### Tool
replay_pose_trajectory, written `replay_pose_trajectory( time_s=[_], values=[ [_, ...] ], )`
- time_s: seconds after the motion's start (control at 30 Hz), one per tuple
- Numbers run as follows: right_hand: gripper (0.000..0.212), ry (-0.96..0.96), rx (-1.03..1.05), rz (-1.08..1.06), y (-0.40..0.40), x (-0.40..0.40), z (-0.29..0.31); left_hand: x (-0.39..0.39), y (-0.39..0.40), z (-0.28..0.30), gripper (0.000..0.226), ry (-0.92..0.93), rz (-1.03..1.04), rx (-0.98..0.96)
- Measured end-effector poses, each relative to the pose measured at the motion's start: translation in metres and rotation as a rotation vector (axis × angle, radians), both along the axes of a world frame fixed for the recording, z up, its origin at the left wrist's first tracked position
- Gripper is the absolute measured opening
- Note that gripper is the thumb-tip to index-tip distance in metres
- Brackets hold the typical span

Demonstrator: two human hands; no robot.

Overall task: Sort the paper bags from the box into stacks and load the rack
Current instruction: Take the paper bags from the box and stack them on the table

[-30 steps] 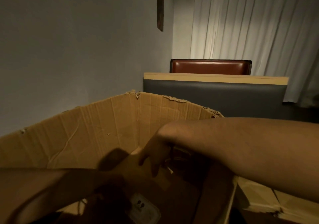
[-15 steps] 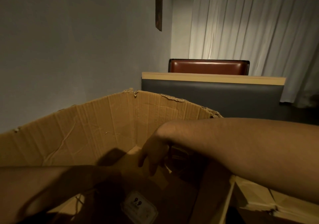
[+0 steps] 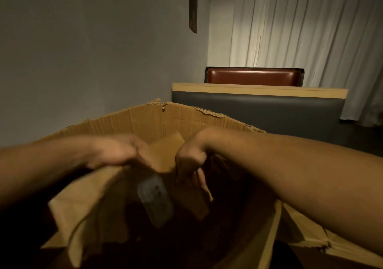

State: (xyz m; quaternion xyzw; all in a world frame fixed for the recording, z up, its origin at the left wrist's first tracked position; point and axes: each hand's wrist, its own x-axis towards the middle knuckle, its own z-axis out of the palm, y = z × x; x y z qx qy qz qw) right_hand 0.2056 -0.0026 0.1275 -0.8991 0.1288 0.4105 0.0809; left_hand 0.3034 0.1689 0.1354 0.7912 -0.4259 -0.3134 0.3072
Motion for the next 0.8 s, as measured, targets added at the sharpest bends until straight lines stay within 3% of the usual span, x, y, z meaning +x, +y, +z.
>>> replay_pose_trajectory(
  time_s=[0.07,0.17,0.2,0.3,0.37,0.43,0.53,0.63,0.73,0.8],
  values=[
    [0.044,-0.219,0.133,-0.144,-0.010,-0.008,0.019,0.001,0.015,0.033,0.051,-0.066,0.081,-0.095],
    [0.059,-0.684,0.297,-0.371,-0.020,-0.021,0.048,0.000,0.035,0.078,0.079,0.033,0.213,-0.347],
    [0.063,-0.780,0.393,-0.448,-0.022,-0.024,0.053,-0.005,0.038,0.084,0.074,0.043,0.238,-0.414],
    [0.078,-0.899,0.696,-0.600,-0.020,-0.025,0.063,-0.023,0.038,0.086,0.027,0.044,0.344,-0.593],
    [0.085,-1.017,0.736,-0.668,-0.013,-0.027,0.070,-0.033,0.045,0.087,0.028,0.068,0.385,-0.748],
    [0.074,-1.088,0.873,-0.736,-0.013,-0.032,0.074,-0.039,0.050,0.089,0.031,0.116,0.392,-0.896],
    [0.038,-1.172,1.297,-0.739,-0.008,-0.044,0.076,-0.042,0.056,0.085,0.031,0.172,0.426,-0.990],
    [0.036,-1.422,1.262,-0.671,-0.008,-0.047,0.068,-0.040,0.052,0.067,0.032,0.230,0.443,-0.919],
    [0.029,-1.510,1.173,-0.730,-0.015,-0.050,0.057,-0.038,0.050,0.057,0.033,0.321,0.427,-0.841],
    [0.025,-1.575,0.974,-0.780,-0.024,-0.057,0.057,-0.034,0.051,0.055,0.035,0.316,0.415,-0.820]
  ],
)
